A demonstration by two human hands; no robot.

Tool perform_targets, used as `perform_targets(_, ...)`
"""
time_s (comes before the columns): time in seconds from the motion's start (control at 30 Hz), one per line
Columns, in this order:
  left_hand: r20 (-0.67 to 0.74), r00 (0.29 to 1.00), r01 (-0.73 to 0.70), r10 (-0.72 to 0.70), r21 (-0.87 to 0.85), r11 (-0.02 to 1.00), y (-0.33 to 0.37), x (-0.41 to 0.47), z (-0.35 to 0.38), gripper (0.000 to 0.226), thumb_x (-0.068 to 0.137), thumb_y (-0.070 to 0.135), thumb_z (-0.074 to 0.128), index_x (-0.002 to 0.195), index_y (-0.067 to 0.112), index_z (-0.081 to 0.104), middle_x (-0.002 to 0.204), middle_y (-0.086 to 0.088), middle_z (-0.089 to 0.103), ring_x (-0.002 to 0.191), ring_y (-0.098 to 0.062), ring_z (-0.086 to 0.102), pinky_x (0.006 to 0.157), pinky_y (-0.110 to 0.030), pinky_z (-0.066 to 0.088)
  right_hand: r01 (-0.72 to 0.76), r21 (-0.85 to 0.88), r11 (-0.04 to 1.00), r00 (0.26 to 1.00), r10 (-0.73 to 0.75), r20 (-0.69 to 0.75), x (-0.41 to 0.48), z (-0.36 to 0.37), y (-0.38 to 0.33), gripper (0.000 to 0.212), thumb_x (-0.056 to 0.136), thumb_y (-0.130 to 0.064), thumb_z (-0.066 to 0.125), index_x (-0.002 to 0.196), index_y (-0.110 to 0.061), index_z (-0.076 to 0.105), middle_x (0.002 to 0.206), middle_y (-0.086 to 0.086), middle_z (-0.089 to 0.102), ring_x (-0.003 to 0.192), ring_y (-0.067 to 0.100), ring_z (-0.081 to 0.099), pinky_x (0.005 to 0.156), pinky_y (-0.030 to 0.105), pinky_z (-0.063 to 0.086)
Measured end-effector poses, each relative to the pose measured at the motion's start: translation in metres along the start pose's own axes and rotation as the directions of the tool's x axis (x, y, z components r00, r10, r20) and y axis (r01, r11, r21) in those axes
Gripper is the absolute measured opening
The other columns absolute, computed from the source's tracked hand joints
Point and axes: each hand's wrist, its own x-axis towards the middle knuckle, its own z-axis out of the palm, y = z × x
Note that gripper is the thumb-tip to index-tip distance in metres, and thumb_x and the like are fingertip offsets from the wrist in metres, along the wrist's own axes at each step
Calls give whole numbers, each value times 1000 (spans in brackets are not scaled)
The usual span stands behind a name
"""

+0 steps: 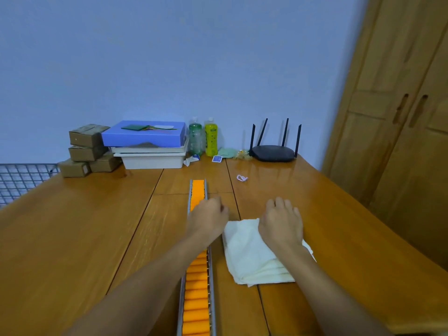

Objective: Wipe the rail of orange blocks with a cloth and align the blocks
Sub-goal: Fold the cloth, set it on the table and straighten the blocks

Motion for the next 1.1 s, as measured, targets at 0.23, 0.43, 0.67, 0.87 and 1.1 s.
perform_targets(0.23,1,1000,30,-31,115,993,-67,57,-10,19,103,24,46,106,12,61,99,-9,63,84,-25,60,72,-43,56,127,315,940,965,-190,180,37,12,-52,19,100,-27,51,107,-16,65,100,2,64,89,24,58,74,35,48)
perform_targets(0.43,101,987,123,-126,44,991,-100,107,10,44,107,30,40,150,22,42,139,-13,49,119,-30,55,89,-37,48,71,484,872,859,-300,415,63,35,-93,28,105,-39,42,120,-19,57,104,5,65,89,25,61,74,40,53)
perform_targets(0.67,217,963,173,-161,-35,984,-118,157,28,49,104,23,38,153,26,40,149,-15,43,121,-32,55,94,-42,50,92,562,822,839,-368,402,63,62,-98,32,105,-27,43,131,-15,57,118,5,62,101,23,58,83,46,54)
perform_targets(0.87,176,972,167,-158,-38,985,-118,162,45,45,108,34,32,150,27,46,145,-15,44,125,-32,51,98,-42,46,144,504,851,843,-373,388,61,70,-100,37,106,-30,41,140,-19,52,111,4,58,98,21,55,76,39,52)
perform_targets(1.1,149,982,121,-114,-36,992,-122,158,45,45,107,40,34,145,27,54,128,-11,45,114,-26,50,92,-37,42,101,505,857,832,-351,429,62,73,-98,48,107,-33,39,153,-24,41,114,5,58,105,22,54,73,35,45)
